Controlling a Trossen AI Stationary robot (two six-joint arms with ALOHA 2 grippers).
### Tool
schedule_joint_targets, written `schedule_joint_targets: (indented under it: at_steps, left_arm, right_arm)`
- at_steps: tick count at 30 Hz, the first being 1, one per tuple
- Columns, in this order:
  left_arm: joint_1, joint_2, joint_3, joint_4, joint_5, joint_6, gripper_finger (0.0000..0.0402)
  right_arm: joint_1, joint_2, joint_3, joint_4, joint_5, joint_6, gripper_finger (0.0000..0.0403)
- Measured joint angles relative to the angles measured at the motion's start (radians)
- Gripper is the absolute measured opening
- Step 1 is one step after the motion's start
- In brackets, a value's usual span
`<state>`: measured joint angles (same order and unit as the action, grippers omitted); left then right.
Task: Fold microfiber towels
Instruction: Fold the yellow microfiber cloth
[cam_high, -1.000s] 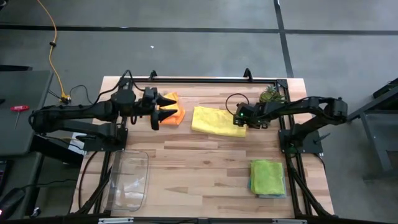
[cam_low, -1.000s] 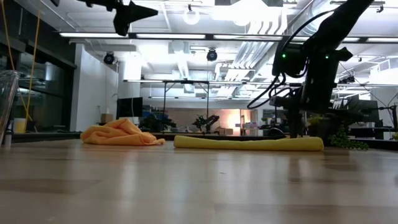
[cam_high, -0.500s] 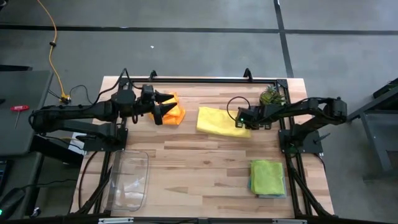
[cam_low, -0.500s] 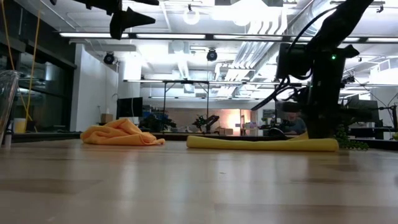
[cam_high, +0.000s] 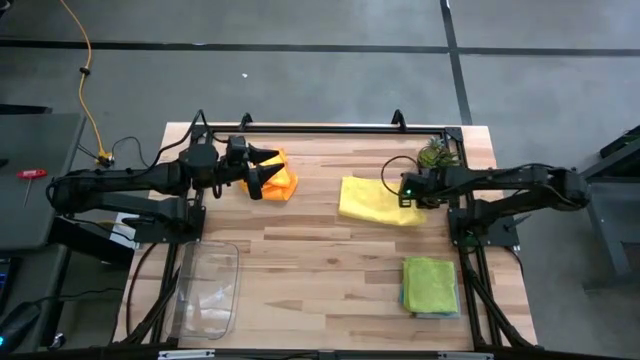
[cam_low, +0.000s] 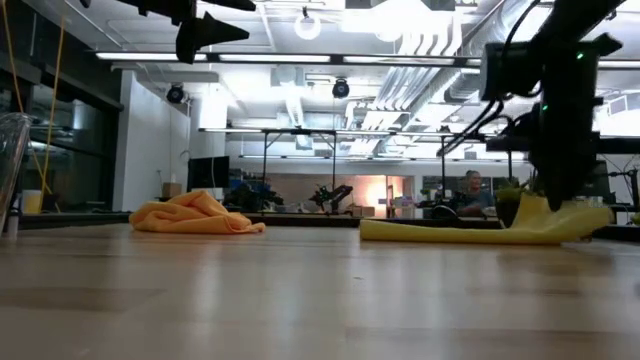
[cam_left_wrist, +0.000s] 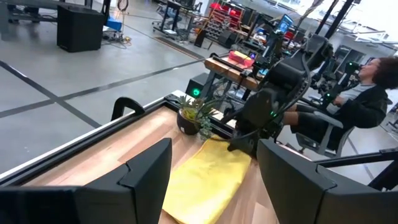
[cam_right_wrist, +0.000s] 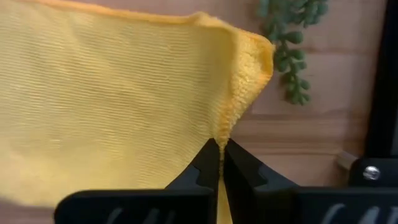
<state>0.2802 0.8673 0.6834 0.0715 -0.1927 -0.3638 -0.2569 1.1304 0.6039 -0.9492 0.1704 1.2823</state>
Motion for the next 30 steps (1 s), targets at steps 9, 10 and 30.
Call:
schedule_joint_targets:
  at_steps: [9,10,30]
  left_arm:
    - [0.000,0.002,0.000,0.000,-0.030,0.000,0.0227]
    - [0.000,0.004,0.000,0.000,-0.031,-0.001,0.0227]
    - [0.000,0.066,0.000,0.001,-0.028,-0.027,0.0227]
  right_arm:
    - [0.000,-0.111,0.084,-0.057,0.047,0.001,0.0000]
    - [0.000,-0.110,0.095,-0.049,0.047,0.000,0.0000]
    - [0.073,0.090,0.120,0.500,0.063,0.104,0.0000]
